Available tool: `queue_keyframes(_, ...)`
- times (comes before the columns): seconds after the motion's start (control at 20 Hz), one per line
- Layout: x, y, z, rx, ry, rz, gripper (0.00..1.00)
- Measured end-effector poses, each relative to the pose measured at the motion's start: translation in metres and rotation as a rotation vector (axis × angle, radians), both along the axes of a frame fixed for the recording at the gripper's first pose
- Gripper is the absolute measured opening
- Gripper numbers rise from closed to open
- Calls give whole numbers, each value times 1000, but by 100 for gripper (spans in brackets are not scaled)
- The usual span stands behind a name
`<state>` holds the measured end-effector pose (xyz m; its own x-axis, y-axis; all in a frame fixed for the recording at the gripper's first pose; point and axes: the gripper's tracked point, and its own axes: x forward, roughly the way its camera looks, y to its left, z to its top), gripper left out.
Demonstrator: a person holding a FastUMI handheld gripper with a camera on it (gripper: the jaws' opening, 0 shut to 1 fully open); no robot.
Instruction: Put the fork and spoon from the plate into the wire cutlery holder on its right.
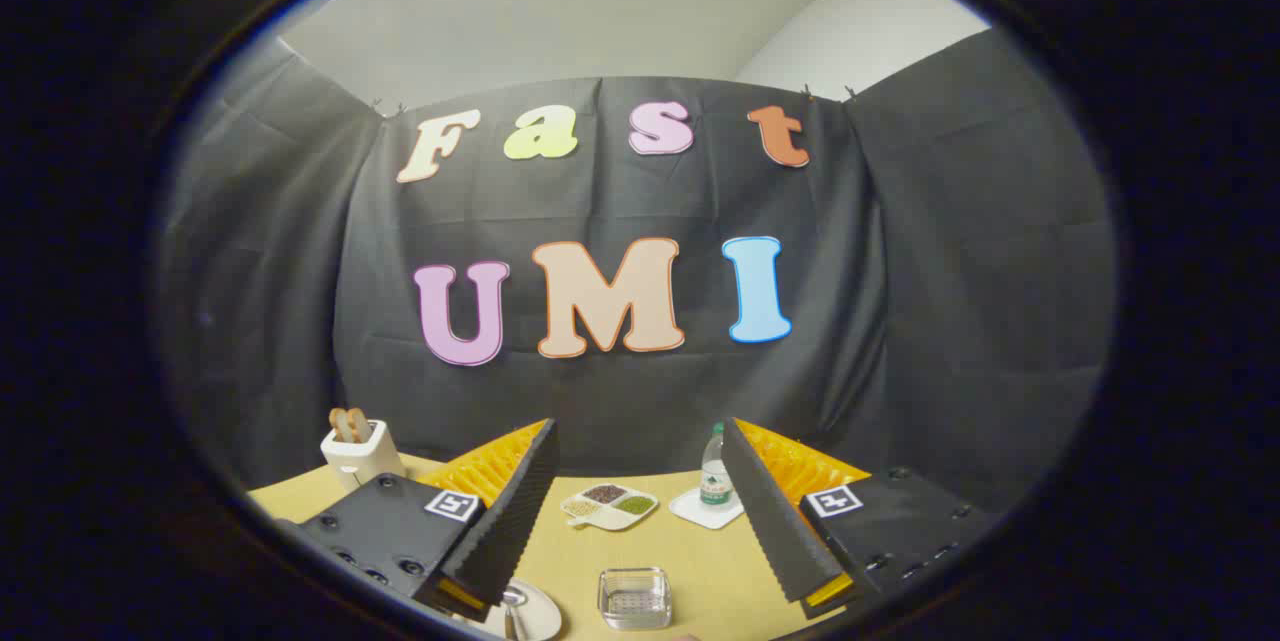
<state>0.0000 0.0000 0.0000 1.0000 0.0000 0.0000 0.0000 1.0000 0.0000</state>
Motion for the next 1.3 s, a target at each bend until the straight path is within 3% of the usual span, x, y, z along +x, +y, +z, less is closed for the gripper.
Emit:
queue_keyframes(0.8, 0, 76, 9, -47, -33, 129, 100)
queue_keyframes(1.3, -2, 106, -14, -70, 36, 198, 100)
